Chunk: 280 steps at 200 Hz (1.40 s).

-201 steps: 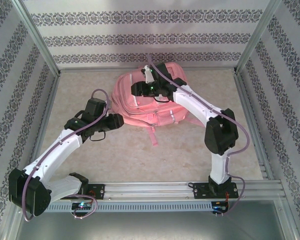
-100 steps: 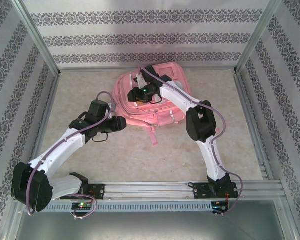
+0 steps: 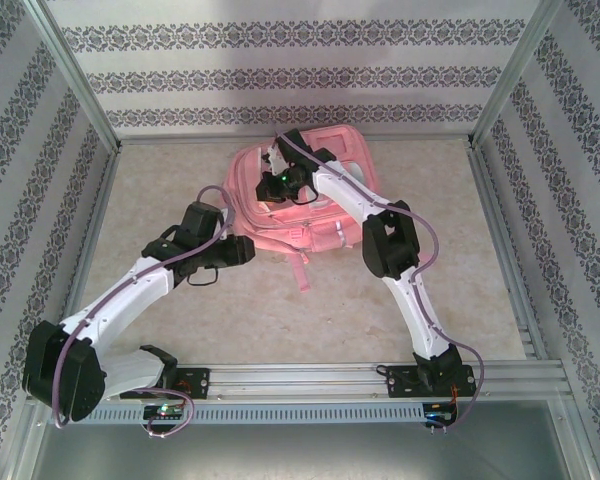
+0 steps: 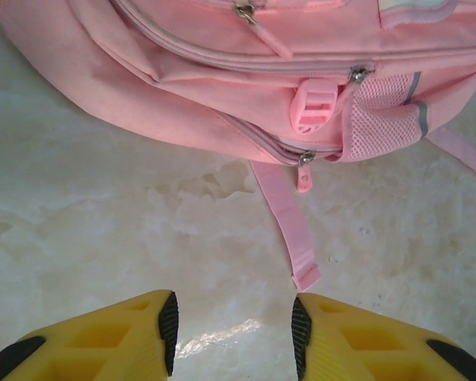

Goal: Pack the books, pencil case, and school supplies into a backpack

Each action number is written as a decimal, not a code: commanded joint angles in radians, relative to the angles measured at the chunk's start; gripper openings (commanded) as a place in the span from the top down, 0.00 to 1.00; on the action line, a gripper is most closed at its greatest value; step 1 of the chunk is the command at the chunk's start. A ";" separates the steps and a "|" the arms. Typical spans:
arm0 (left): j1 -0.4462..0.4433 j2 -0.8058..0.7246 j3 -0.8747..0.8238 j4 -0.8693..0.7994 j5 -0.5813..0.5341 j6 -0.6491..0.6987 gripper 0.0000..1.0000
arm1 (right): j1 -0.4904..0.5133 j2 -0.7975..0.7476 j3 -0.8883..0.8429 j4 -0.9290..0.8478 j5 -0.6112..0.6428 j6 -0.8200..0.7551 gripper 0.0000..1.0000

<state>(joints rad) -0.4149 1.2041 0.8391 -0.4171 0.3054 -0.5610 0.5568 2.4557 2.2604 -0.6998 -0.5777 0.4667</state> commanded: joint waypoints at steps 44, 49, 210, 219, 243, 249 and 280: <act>-0.182 0.254 0.115 0.116 -0.124 0.002 0.57 | -0.012 -0.090 -0.018 0.131 -0.070 0.234 1.00; -0.192 0.280 0.126 0.125 -0.122 -0.002 0.57 | -0.016 -0.090 -0.018 0.143 -0.081 0.252 1.00; -0.353 0.720 0.454 -0.038 -0.365 -0.239 0.56 | -0.028 -0.098 -0.088 0.207 -0.024 0.388 1.00; -0.355 0.725 0.452 -0.037 -0.366 -0.249 0.56 | -0.029 -0.101 -0.098 0.218 -0.029 0.394 1.00; -0.355 0.744 0.442 -0.029 -0.370 -0.263 0.56 | -0.032 -0.113 -0.136 0.250 -0.041 0.405 1.00; -0.355 0.748 0.440 -0.021 -0.370 -0.264 0.57 | -0.033 -0.117 -0.144 0.257 -0.043 0.405 1.00; -0.355 0.778 0.451 -0.005 -0.382 -0.260 0.57 | -0.034 -0.139 -0.192 0.289 -0.062 0.408 1.00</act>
<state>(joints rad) -0.7643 1.9450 1.2701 -0.4122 -0.0391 -0.8001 0.5320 2.3840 2.1017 -0.4706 -0.6182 0.8612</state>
